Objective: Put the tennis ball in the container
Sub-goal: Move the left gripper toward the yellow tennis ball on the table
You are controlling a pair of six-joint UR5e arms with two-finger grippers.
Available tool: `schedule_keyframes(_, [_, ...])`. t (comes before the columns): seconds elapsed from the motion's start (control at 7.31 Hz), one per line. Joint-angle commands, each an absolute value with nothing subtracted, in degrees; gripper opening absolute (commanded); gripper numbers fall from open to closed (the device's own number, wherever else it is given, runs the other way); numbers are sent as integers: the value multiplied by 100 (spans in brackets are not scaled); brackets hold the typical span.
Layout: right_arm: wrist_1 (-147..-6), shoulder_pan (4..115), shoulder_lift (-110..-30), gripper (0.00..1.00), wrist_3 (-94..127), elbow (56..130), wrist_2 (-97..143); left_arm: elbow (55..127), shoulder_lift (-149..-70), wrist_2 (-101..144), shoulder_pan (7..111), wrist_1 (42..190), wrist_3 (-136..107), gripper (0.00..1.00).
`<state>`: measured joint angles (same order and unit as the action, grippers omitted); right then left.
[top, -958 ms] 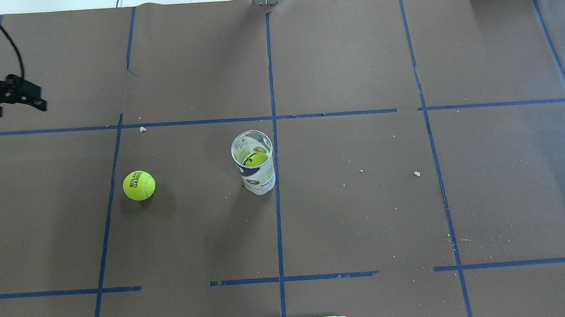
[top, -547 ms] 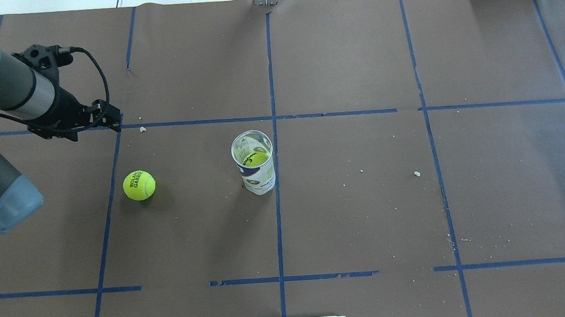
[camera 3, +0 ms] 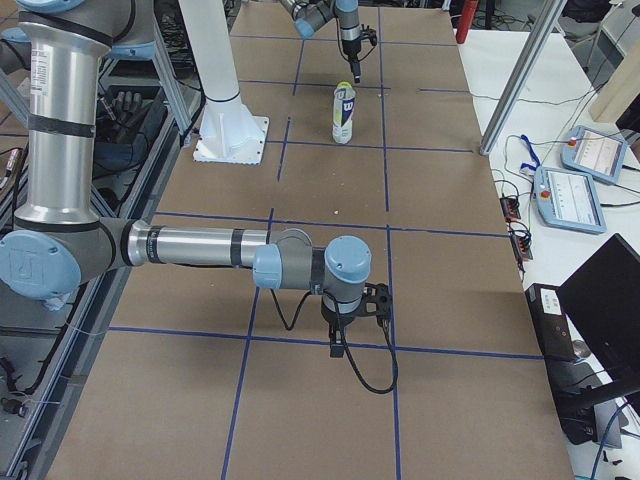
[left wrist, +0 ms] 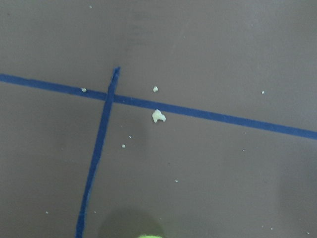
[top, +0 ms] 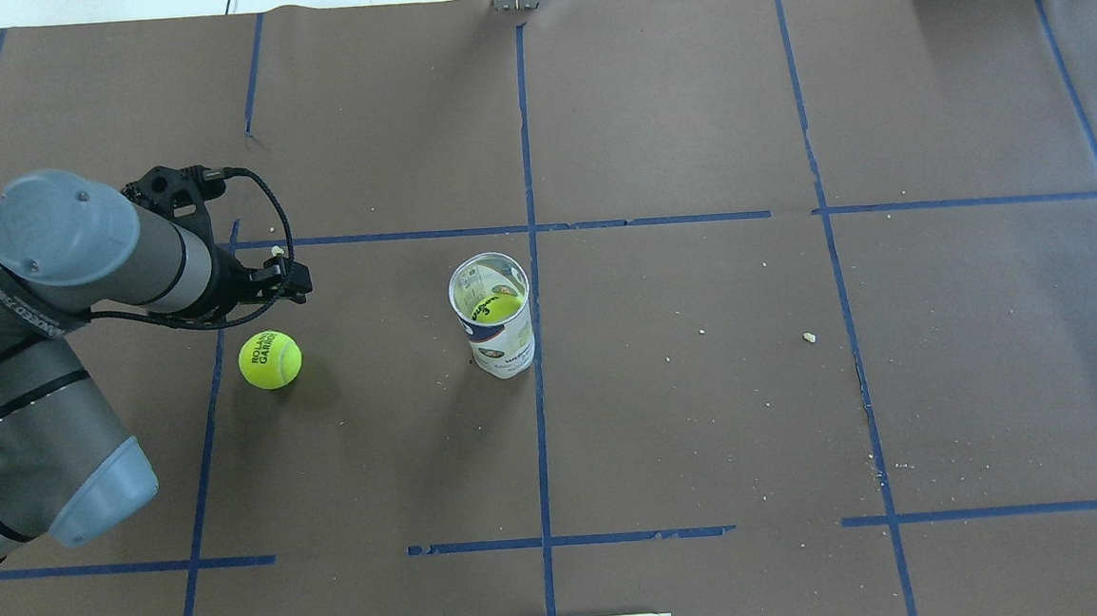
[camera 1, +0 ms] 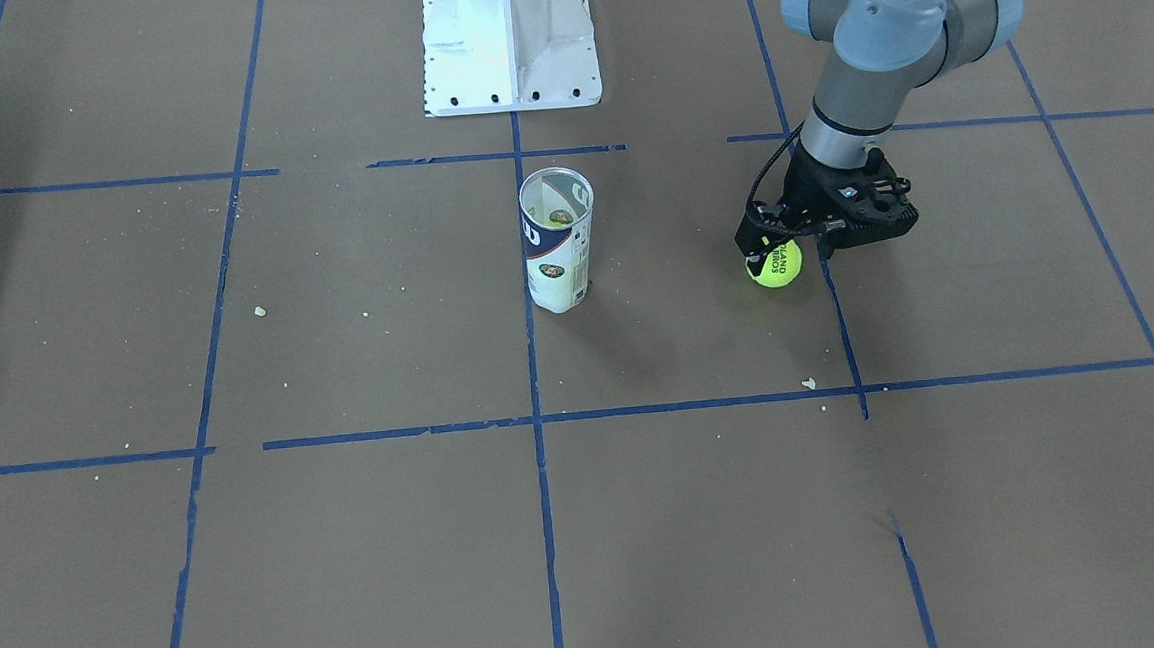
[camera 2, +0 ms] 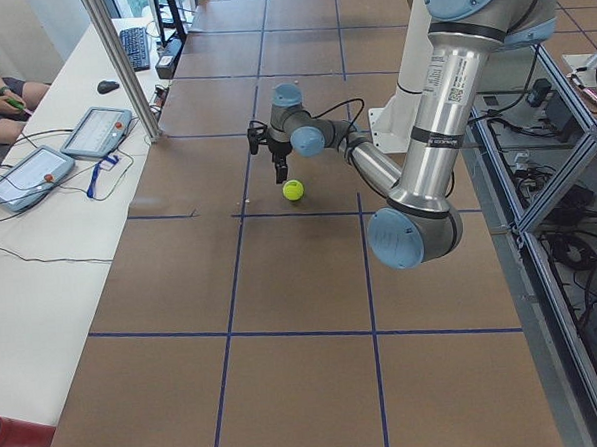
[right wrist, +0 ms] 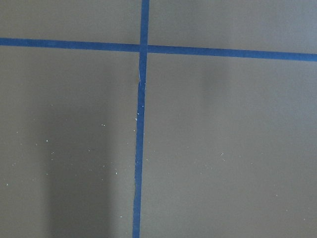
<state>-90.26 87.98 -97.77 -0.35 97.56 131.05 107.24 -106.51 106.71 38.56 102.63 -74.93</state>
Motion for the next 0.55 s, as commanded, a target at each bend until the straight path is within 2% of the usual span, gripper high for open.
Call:
schedule_keyframes(0.0, [-9026,8798,-9782,100,-35,9756,13104,10688,-10521,10398,3639,10389,-7620,100])
schedule_keyframes(0.41, [-9026,8798,-9782,100,-35,9756,13104,10583,-10441,10292,3543,10389,-7620,100])
